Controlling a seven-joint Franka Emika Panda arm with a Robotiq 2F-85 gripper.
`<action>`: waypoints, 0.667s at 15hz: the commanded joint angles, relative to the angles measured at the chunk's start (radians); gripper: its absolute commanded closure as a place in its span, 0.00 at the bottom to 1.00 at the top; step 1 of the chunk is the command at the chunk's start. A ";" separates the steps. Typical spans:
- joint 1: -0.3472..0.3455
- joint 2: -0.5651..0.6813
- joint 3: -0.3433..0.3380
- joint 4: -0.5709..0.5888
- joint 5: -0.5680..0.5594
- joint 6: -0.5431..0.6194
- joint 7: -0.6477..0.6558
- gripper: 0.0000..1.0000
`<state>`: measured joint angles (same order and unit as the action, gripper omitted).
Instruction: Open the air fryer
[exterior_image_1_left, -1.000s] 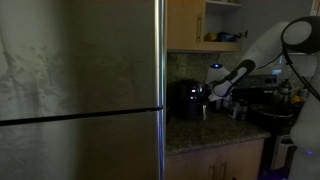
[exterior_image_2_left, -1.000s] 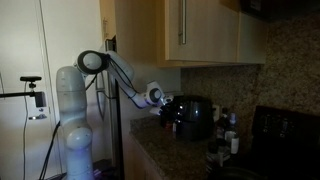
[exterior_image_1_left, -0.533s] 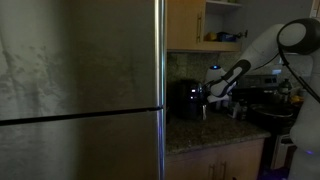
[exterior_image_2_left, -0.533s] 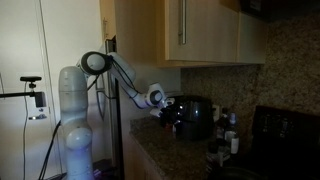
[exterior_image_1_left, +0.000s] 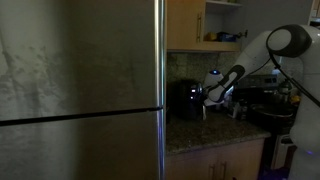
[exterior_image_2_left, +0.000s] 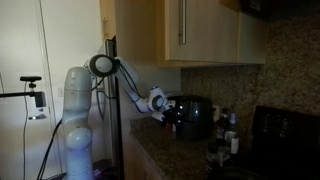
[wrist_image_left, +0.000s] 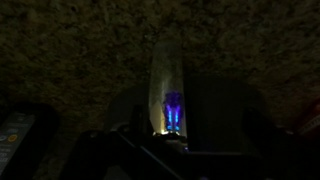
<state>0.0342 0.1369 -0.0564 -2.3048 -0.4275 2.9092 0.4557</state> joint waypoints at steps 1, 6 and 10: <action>-0.007 0.056 0.001 0.029 -0.003 0.067 -0.022 0.00; -0.032 0.040 0.060 0.004 0.231 0.060 -0.219 0.00; -0.109 0.023 0.161 0.009 0.452 0.040 -0.416 0.00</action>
<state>-0.0168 0.1768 0.0162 -2.2933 -0.1117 2.9580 0.1717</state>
